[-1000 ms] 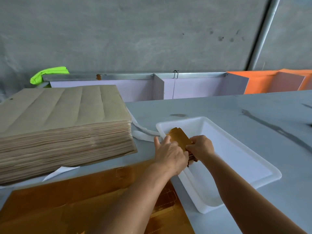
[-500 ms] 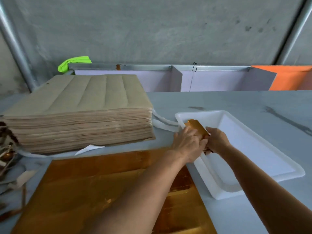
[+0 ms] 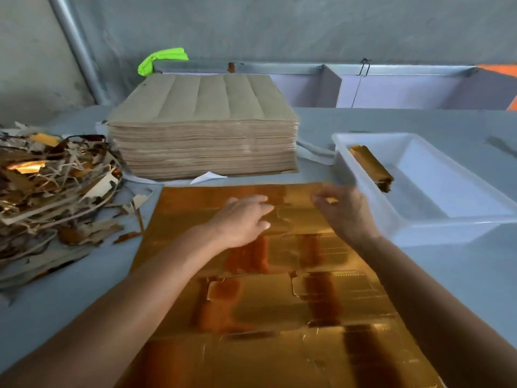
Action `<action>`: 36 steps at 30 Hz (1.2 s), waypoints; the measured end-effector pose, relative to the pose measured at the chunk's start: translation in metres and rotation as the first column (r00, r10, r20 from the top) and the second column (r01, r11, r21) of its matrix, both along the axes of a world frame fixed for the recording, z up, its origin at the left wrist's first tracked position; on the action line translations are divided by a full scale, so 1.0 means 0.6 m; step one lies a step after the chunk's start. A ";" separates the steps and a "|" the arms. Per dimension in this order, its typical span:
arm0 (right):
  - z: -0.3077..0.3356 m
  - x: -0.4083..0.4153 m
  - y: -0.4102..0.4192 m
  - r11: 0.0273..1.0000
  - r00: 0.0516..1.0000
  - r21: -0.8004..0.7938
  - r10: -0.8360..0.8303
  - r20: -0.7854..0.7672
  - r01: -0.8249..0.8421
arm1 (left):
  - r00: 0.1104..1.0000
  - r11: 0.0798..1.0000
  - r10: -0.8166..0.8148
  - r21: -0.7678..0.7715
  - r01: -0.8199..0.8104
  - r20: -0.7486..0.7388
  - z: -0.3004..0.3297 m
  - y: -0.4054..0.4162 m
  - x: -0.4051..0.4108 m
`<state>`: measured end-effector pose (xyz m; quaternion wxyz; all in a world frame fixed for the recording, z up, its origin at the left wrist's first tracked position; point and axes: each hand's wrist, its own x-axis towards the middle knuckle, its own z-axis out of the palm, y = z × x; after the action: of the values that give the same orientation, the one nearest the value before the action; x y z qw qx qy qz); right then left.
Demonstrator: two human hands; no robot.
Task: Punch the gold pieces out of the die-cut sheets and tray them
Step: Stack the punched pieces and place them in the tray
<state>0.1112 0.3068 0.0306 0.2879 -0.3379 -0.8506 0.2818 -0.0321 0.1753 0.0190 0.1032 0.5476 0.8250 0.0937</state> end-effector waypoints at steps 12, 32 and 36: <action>-0.086 0.059 -0.115 0.986 0.894 -0.097 0.162 0.418 -0.134 | 0.994 0.942 0.084 -0.331 -0.056 0.071 -0.068 -0.169 -0.015; -0.082 0.183 -0.127 0.932 0.808 -0.057 -0.278 0.519 0.357 | 0.988 0.966 0.124 -0.237 -0.099 0.089 -0.074 -0.174 0.021; -0.064 0.184 -0.131 0.935 0.837 -0.073 -0.274 0.473 0.347 | 0.990 0.963 0.128 -0.247 -0.111 0.056 -0.069 -0.172 0.026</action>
<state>0.2214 0.2284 -0.0079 0.0951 -0.5496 -0.8031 0.2098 -0.0163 0.0723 -0.0225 0.1930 0.4763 0.8577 0.0174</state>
